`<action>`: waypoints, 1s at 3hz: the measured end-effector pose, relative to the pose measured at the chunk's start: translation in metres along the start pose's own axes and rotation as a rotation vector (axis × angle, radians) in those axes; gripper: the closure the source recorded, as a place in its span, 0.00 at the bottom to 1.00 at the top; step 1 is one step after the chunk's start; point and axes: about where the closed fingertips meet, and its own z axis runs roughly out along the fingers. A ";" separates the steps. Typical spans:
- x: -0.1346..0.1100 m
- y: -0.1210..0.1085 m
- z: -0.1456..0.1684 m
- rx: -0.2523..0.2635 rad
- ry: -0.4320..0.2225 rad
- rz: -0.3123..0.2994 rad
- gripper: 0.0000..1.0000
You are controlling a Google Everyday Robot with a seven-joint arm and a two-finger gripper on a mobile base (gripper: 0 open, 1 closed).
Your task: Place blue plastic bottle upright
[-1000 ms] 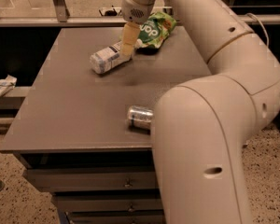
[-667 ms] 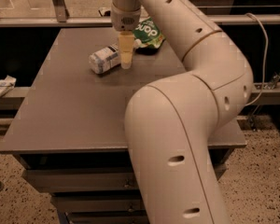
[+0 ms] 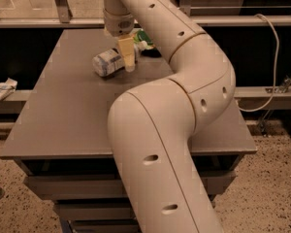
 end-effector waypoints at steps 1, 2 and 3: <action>0.001 -0.005 0.004 0.000 0.004 -0.051 0.26; 0.004 -0.004 0.006 -0.003 -0.016 -0.065 0.49; 0.006 -0.003 0.004 -0.001 -0.028 -0.071 0.72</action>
Offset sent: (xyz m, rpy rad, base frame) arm -0.0284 -0.0431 0.0081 -0.0919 0.2222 0.0984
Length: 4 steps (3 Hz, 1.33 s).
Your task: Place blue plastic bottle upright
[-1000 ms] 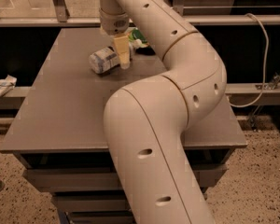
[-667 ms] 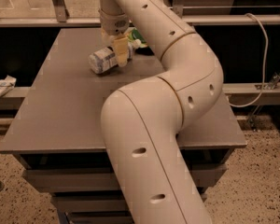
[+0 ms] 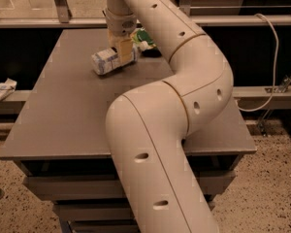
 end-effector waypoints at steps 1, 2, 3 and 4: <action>-0.011 -0.002 -0.018 0.023 -0.010 -0.040 0.95; -0.025 -0.001 -0.056 0.067 0.000 -0.086 1.00; -0.027 -0.010 -0.059 0.108 -0.002 -0.087 1.00; -0.039 -0.016 -0.063 0.132 0.005 -0.203 1.00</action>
Offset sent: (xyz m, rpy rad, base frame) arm -0.0914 -0.0169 0.1190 -0.0809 0.0401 0.1448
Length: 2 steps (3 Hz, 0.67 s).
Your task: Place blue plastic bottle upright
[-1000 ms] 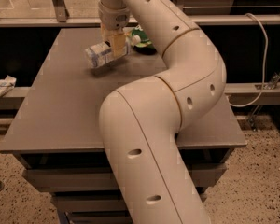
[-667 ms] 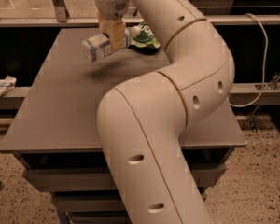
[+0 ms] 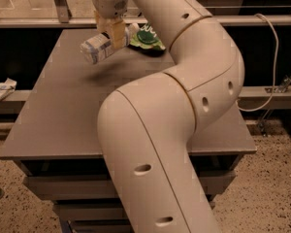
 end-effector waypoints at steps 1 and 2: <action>0.003 0.002 -0.017 0.021 0.055 -0.156 1.00; 0.006 0.018 -0.044 0.050 0.065 -0.365 1.00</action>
Offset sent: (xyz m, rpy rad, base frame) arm -0.0560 -0.0515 0.0492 -0.1730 -0.2054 0.4857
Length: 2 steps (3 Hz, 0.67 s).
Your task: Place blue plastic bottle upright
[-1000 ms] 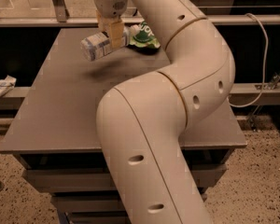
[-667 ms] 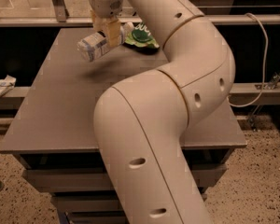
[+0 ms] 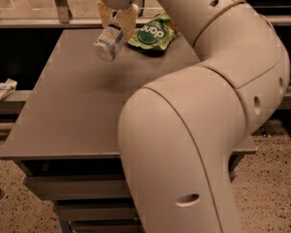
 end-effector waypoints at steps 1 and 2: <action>0.004 0.029 -0.016 0.066 -0.045 -0.192 1.00; 0.005 0.043 -0.023 0.173 -0.131 -0.323 1.00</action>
Offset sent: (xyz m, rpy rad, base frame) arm -0.0356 -0.0721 0.0278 0.2065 -0.0824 0.6687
